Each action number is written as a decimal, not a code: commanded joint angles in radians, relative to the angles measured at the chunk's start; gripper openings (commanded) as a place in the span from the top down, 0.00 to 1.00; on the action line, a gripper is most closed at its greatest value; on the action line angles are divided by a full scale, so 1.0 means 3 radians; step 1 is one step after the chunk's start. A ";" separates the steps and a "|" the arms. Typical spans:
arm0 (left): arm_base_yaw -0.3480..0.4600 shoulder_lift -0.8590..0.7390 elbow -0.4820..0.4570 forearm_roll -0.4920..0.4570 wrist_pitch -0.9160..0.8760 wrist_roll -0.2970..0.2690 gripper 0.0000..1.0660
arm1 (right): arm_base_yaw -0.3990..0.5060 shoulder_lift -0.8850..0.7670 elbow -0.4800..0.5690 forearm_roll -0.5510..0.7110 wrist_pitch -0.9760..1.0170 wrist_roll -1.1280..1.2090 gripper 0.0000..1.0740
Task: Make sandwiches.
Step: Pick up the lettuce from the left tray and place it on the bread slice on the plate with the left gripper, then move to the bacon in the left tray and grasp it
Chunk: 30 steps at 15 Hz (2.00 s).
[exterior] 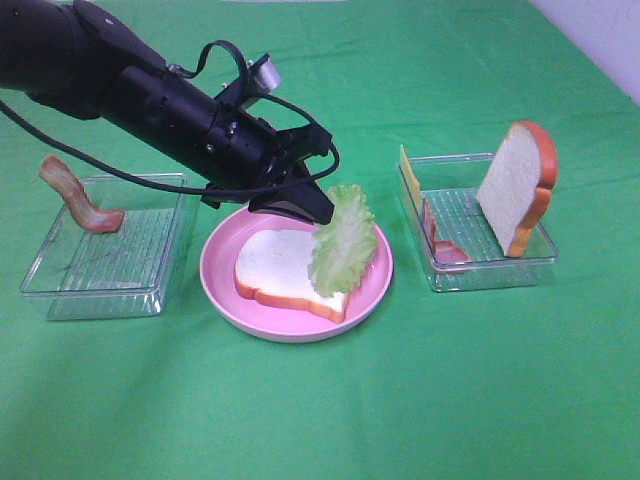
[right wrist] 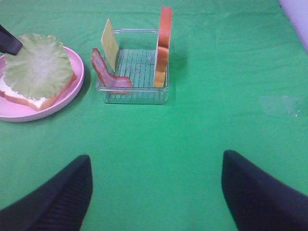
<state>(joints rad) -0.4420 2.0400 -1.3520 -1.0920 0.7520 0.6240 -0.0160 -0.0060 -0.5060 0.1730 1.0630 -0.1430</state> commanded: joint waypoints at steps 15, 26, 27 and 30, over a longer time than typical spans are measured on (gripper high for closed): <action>0.0037 -0.0297 -0.0030 0.1420 -0.0360 -0.1013 0.35 | -0.0017 -0.0047 0.0000 0.0007 0.0000 -0.0040 0.34; 0.0863 -0.0700 -0.0547 0.3623 0.1030 -0.2600 0.34 | -0.0017 -0.0047 0.0000 0.0007 0.0000 -0.0040 0.34; 0.0960 -0.0663 -0.0547 0.3640 0.1027 -0.2587 0.34 | -0.0017 -0.0047 0.0000 0.0007 0.0000 -0.0040 0.34; 0.1183 -0.0523 -0.0547 0.3640 0.1020 -0.2573 0.34 | -0.0017 -0.0047 0.0000 0.0007 0.0000 -0.0040 0.34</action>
<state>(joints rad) -0.0910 1.8790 -1.5140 0.0000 1.0520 -0.1440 -0.0160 -0.0060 -0.5060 0.1730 1.0630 -0.1430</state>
